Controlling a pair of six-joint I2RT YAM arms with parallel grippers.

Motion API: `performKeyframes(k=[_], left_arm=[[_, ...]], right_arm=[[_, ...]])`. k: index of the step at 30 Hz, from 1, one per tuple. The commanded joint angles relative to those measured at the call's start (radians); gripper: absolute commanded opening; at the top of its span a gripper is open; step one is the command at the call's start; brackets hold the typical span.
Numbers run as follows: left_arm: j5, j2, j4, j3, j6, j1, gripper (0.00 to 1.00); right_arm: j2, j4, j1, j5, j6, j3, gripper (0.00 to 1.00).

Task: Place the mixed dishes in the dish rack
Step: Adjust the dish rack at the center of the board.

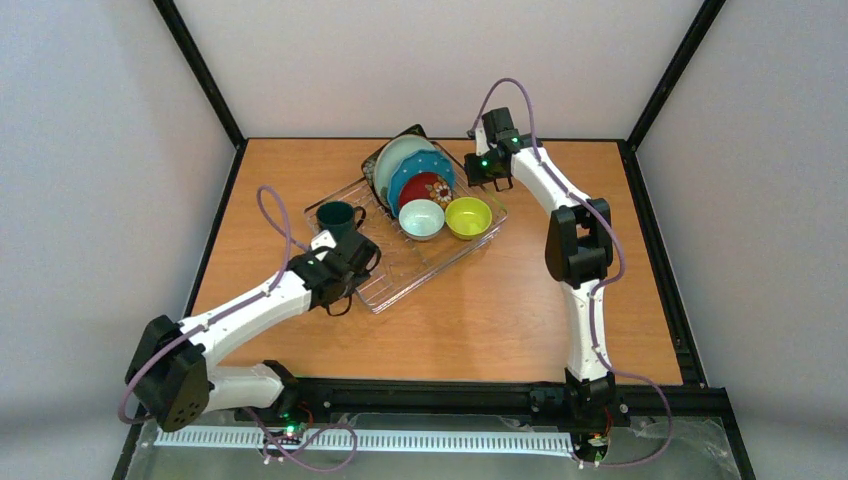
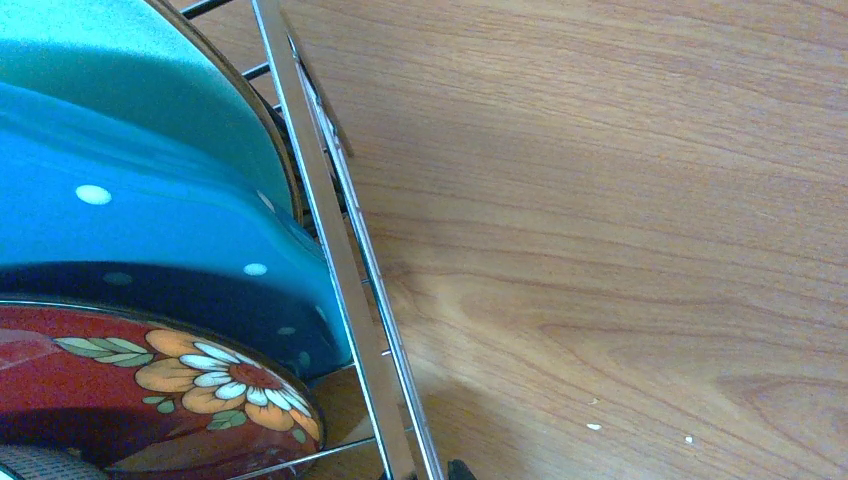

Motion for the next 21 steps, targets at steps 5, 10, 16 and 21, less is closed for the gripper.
performKeyframes(k=[5, 10, 16, 21], left_arm=[[-0.02, 0.043, 0.039, 0.008, 0.028, 0.004, 0.21], [-0.021, 0.05, 0.041, 0.008, 0.031, 0.005, 0.15], [-0.058, 0.042, 0.021, 0.026, 0.043, 0.005, 0.07], [-0.083, 0.044, 0.002, 0.055, 0.054, 0.005, 0.06]], right_arm=[[0.011, -0.021, -0.007, 0.088, 0.069, -0.055, 0.02], [-0.023, 0.0, -0.007, 0.094, 0.084, -0.121, 0.02], [-0.052, 0.001, -0.007, 0.111, 0.107, -0.163, 0.02], [-0.082, 0.003, -0.007, 0.133, 0.125, -0.203, 0.02]])
